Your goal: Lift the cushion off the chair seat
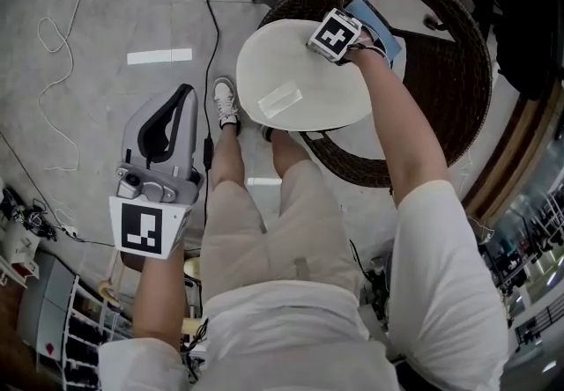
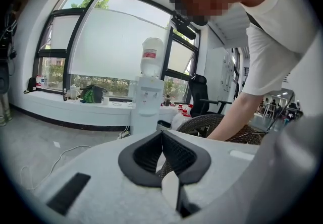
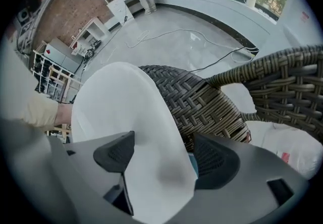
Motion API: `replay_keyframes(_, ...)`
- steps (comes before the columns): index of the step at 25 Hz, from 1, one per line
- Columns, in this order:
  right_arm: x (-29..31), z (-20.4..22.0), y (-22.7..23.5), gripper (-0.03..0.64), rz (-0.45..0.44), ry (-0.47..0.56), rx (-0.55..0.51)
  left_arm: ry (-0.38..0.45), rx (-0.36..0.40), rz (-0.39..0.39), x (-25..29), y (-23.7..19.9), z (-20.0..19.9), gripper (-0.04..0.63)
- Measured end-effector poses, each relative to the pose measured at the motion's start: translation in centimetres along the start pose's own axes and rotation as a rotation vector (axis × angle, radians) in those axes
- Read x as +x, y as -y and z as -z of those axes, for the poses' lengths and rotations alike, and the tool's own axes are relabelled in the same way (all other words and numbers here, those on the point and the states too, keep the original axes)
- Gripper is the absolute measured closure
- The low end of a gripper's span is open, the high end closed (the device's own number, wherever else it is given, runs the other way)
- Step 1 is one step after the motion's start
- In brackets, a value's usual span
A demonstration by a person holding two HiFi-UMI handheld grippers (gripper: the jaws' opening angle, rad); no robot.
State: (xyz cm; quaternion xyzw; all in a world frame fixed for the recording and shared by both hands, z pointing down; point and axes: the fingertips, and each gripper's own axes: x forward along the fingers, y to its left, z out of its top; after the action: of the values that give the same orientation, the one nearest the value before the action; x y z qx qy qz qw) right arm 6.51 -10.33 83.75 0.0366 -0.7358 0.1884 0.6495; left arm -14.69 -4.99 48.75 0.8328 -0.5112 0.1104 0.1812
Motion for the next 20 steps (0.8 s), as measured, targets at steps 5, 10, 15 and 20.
replay_keyframes(5, 0.3, -0.3, -0.1, 0.273, 0.005, -0.026, 0.006, -0.007, -0.037, -0.002, 0.4, 0.0, 1.0, 0.577)
replay_keyframes(10, 0.0, -0.3, -0.5, 0.314, 0.009, -0.013, 0.016, 0.008, -0.053, 0.010, 1.1, 0.7, 0.6, 0.578)
replay_keyframes(15, -0.2, 0.3, -1.6, 0.421, -0.010, -0.019, 0.067, 0.016, -0.052, 0.009, 1.2, 0.6, 0.1, 0.578)
replay_keyframes(20, -1.1, 0.9, -2.5, 0.547, -0.023, -0.005, 0.090, 0.016, -0.057, 0.019, 1.1, 1.0, 0.2, 0.578)
